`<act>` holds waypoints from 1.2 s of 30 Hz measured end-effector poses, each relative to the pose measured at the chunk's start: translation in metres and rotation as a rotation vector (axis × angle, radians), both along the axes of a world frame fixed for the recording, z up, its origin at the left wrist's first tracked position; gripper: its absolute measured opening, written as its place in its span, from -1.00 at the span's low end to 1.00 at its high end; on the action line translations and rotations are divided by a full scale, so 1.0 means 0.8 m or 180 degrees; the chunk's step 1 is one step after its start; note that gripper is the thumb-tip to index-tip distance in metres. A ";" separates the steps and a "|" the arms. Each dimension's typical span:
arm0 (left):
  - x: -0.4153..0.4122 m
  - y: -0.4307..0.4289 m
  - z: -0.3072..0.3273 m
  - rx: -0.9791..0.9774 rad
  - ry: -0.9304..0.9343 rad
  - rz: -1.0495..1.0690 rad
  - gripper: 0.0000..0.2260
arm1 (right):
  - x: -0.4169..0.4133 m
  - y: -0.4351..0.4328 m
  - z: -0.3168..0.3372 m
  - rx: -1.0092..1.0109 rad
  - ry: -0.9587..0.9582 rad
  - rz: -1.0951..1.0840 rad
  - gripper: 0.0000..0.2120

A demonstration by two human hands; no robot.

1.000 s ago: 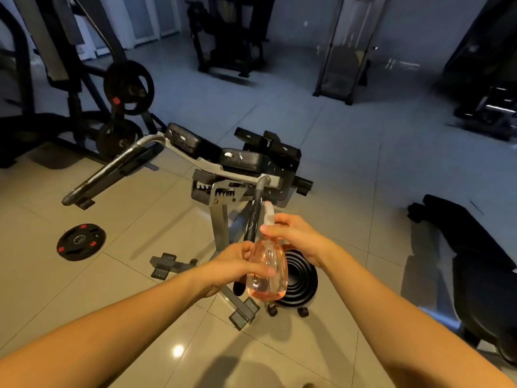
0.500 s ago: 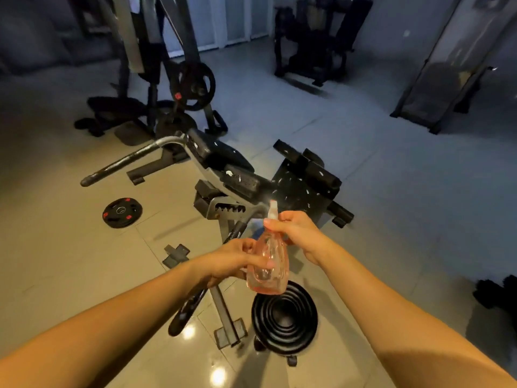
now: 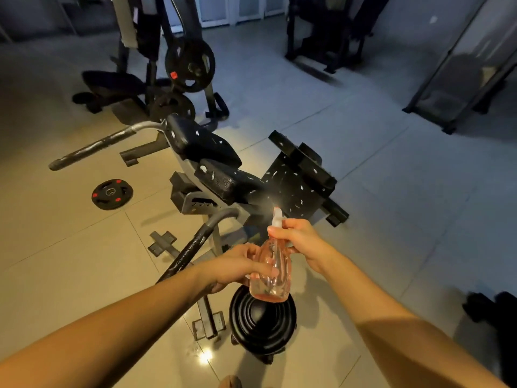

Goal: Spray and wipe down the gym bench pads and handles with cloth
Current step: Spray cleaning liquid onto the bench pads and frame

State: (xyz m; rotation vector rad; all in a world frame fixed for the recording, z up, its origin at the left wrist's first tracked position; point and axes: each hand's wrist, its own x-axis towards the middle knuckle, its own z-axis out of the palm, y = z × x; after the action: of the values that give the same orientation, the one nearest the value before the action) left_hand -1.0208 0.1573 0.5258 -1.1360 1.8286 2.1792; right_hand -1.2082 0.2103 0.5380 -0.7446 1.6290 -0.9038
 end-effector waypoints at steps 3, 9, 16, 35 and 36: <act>-0.019 -0.010 -0.006 0.0059 0.0047 -0.0040 -0.44 | -0.018 -0.010 0.002 0.0101 0.0021 -0.0023 -0.71; -0.050 -0.033 0.005 -0.0122 0.0153 0.0182 -0.49 | -0.048 -0.048 0.019 -0.0040 0.0138 0.0341 -0.73; -0.074 -0.070 -0.013 -0.0275 0.0174 0.1109 -0.32 | -0.086 -0.154 0.018 -0.0208 0.0122 0.1386 -0.78; -0.275 -0.041 -0.013 0.0087 -0.0172 0.2088 -0.53 | -0.262 -0.212 -0.025 0.0292 0.0012 0.2268 -0.69; -0.280 -0.041 -0.016 0.0126 -0.0153 0.2071 -0.53 | -0.267 -0.210 -0.025 0.0302 0.0047 0.2253 -0.68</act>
State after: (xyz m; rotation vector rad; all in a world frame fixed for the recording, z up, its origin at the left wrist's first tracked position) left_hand -1.2444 0.1246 0.5132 -1.9690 1.5249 2.4316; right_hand -1.4222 0.0422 0.5181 -1.1567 1.2624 -0.3086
